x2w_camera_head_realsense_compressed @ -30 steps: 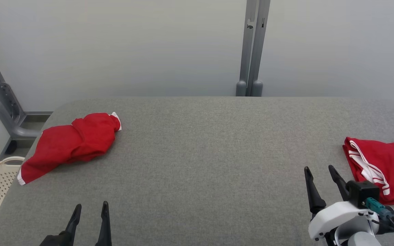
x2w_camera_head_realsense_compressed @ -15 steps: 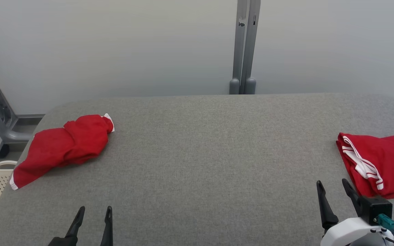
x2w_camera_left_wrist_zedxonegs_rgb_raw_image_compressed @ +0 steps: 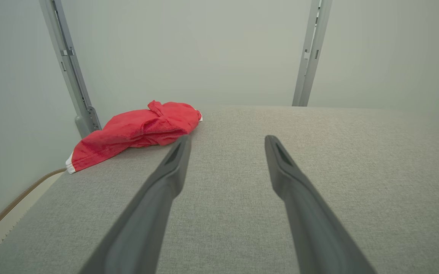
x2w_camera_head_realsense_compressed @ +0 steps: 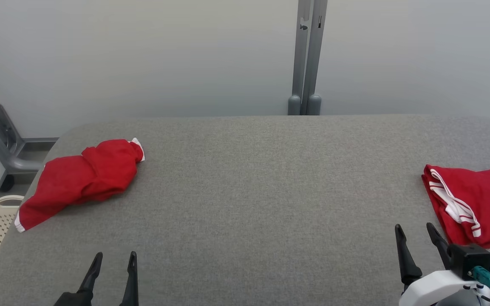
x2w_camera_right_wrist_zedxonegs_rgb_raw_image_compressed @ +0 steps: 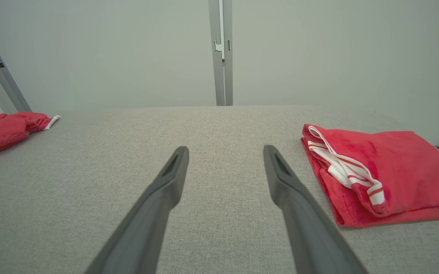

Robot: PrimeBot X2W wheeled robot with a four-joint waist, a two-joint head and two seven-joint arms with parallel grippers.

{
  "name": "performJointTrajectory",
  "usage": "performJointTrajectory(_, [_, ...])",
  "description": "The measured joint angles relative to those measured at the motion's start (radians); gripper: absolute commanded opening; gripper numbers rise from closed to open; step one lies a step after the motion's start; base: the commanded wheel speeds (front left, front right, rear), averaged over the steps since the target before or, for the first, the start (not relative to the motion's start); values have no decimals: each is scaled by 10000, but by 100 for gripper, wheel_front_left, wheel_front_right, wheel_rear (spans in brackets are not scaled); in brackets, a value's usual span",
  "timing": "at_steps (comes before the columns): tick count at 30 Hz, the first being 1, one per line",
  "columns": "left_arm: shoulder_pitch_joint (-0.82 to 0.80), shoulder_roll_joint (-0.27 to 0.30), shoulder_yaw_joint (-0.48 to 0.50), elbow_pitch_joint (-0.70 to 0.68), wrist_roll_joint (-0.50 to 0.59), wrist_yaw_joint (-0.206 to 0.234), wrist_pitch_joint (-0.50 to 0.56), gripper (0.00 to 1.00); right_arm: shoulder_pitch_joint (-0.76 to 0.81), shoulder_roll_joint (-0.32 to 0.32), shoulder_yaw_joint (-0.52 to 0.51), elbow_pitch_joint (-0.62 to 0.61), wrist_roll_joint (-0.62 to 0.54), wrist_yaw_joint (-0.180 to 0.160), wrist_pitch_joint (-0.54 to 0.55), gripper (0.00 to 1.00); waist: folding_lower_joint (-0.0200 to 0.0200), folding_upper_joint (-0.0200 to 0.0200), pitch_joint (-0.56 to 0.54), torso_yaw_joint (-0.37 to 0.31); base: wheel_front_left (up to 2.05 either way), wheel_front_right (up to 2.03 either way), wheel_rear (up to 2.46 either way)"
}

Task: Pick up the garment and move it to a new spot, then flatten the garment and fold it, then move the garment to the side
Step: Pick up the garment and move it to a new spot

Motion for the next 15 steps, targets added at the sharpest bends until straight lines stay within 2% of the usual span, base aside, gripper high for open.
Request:
performJointTrajectory(7, [-2,35,75,4,8,17,0,100,22,-2,211,36,188,0,-59,100,0,0,43,387,0,0,0])
performJointTrajectory(15, [3,167,56,-119,59,148,94,100,88,2,384,102,328,0,-180,100,0,0,92,1250,0,0,0])
